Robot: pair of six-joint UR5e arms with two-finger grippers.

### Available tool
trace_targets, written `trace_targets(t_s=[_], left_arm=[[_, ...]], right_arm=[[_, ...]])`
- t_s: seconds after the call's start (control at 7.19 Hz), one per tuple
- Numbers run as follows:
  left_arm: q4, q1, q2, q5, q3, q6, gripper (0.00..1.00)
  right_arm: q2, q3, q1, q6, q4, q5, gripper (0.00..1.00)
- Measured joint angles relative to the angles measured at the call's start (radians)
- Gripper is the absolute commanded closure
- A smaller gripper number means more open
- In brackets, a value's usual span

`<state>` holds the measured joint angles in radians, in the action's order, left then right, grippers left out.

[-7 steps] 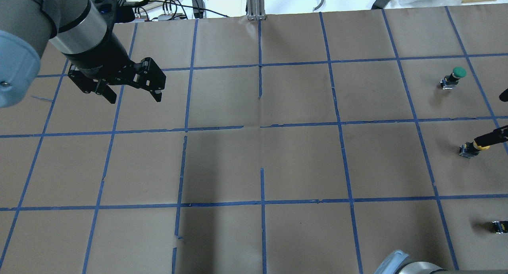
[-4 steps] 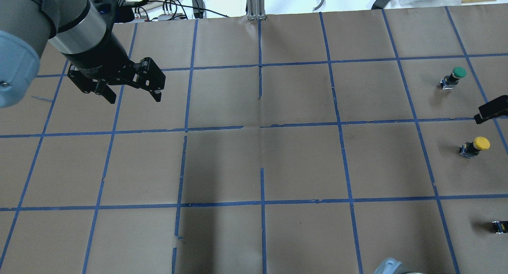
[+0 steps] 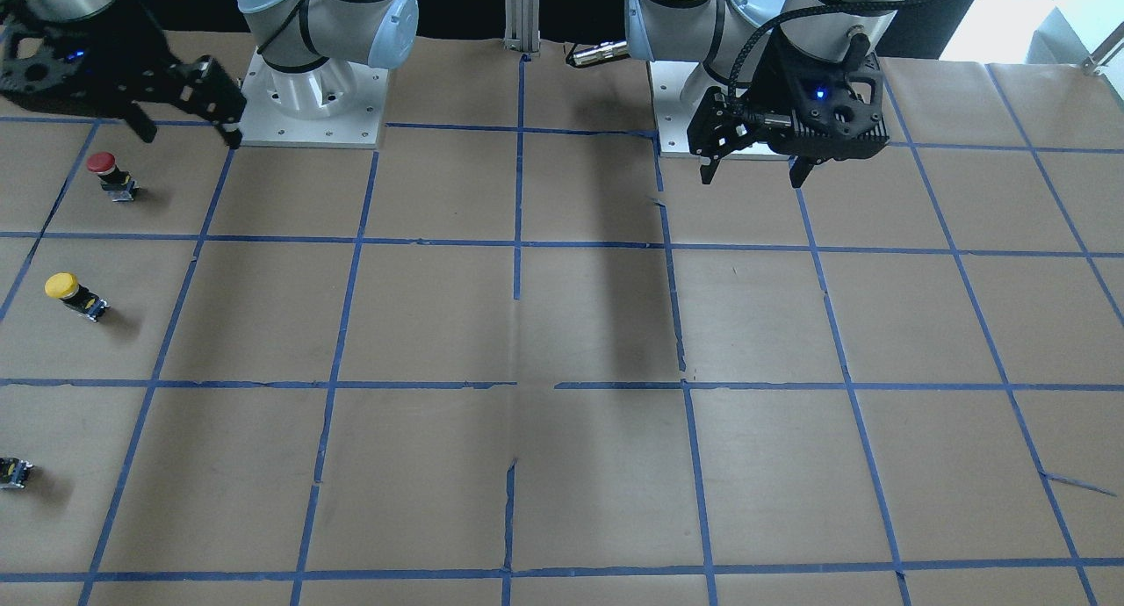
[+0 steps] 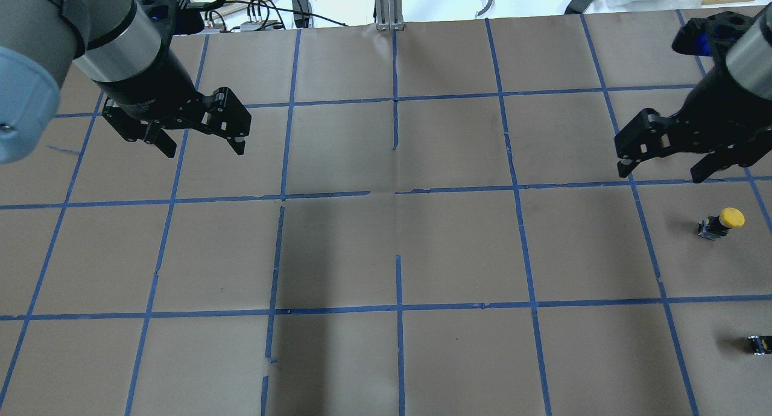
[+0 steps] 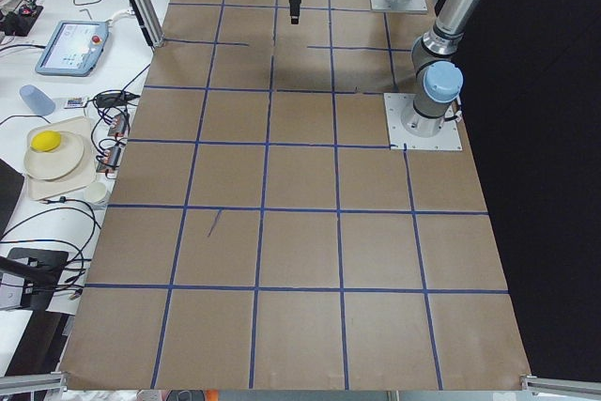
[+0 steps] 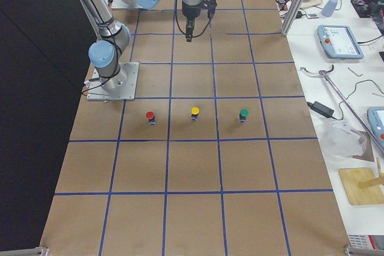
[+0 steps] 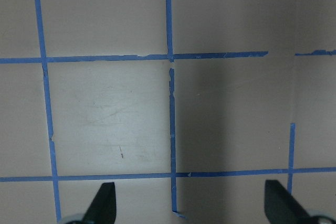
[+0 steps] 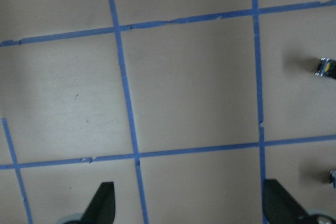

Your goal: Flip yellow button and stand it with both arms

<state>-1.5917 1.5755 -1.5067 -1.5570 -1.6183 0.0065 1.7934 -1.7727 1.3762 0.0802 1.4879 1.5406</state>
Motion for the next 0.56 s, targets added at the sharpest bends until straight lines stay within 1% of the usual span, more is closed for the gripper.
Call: trace_targets(t_s=[0.14,0.28,0.56], left_arm=[[0.000,-0.001,0.000,0.000,0.000,0.001,0.00],[0.000,-0.002,0.000,0.000,0.000,0.002,0.00],[0.000,-0.003,0.000,0.000,0.000,0.004,0.00]], right_arm=[[0.016,-0.002,0.082,-0.080,-0.024,0.011,0.00],[0.014,-0.005,0.129,-0.114,-0.022,0.016,0.00],[-0.013,0.019,0.154,-0.123,0.003,0.017,0.00]])
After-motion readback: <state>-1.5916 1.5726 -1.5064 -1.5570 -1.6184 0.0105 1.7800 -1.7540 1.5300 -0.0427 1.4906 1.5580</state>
